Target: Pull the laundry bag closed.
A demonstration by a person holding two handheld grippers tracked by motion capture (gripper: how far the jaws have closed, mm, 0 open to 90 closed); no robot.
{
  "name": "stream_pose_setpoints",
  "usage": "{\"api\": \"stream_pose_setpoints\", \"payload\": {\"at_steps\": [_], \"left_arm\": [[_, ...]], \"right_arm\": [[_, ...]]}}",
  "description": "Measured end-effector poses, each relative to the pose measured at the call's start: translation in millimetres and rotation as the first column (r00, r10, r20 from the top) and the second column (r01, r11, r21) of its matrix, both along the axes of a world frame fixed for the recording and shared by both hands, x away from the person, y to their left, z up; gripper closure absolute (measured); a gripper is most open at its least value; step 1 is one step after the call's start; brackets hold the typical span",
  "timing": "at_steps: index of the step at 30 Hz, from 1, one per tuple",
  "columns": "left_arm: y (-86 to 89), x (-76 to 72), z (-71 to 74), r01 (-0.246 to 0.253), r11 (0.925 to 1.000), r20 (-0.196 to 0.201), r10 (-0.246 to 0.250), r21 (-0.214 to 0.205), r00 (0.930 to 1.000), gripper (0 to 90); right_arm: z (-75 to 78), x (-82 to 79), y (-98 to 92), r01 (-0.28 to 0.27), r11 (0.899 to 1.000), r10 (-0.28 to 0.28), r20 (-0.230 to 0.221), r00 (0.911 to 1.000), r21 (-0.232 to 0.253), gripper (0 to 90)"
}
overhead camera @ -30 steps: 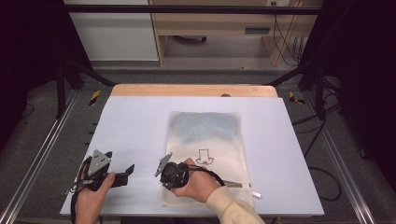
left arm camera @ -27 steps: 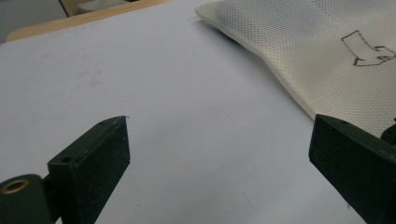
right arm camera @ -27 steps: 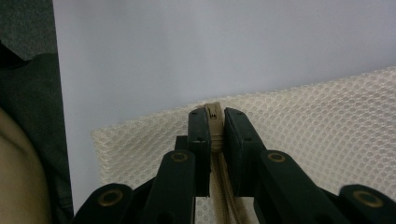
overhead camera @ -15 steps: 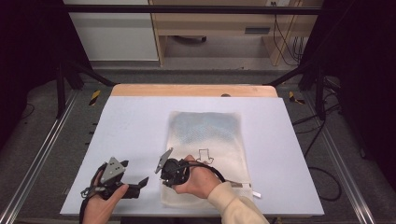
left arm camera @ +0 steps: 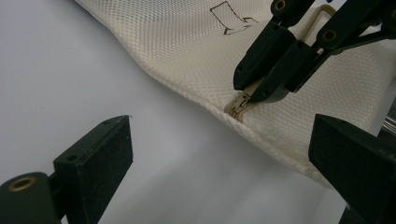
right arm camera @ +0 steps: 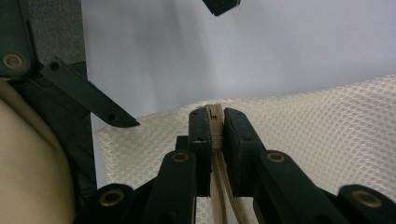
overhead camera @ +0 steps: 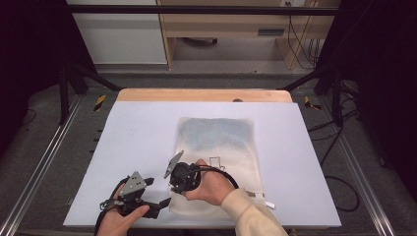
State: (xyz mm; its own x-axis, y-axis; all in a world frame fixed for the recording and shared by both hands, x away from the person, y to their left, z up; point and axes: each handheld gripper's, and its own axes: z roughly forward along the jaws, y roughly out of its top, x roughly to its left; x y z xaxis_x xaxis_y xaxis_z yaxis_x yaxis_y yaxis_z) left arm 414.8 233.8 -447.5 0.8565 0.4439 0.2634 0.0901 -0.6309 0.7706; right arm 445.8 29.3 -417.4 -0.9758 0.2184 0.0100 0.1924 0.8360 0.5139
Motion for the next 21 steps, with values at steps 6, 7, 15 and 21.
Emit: {"api": "stream_pose_setpoints", "payload": {"at_steps": [6, 7, 15, 21], "left_arm": [[-6.8, 6.0, -5.8, 0.039, 0.9991, -0.033, -0.039, -0.017, 0.9987, 12.6], [-8.0, 7.1, -6.6, 0.041, 0.9988, -0.040, -0.042, -0.028, 0.9983, 14.9], [-20.4, 12.7, -13.2, 0.089, 0.9954, -0.082, -0.092, -0.035, 0.9924, 19.0], [-27.3, 18.2, -13.6, 0.122, 0.9921, -0.066, -0.124, -0.030, 0.9901, 19.5]], "right_arm": [[2.6, 0.1, -0.8, -0.009, 1.000, 0.009, 0.010, 0.9999, 0.007, 82.0], [2.9, 0.5, -0.8, -0.013, 1.000, 0.013, 0.014, 0.9998, 0.010, 82.0], [5.5, 0.4, -1.8, -0.010, 1.000, 0.010, 0.015, 0.9998, 0.015, 82.0], [9.3, 0.4, -2.5, -0.009, 1.000, 0.008, 0.021, 0.9997, 0.020, 82.1]]}}
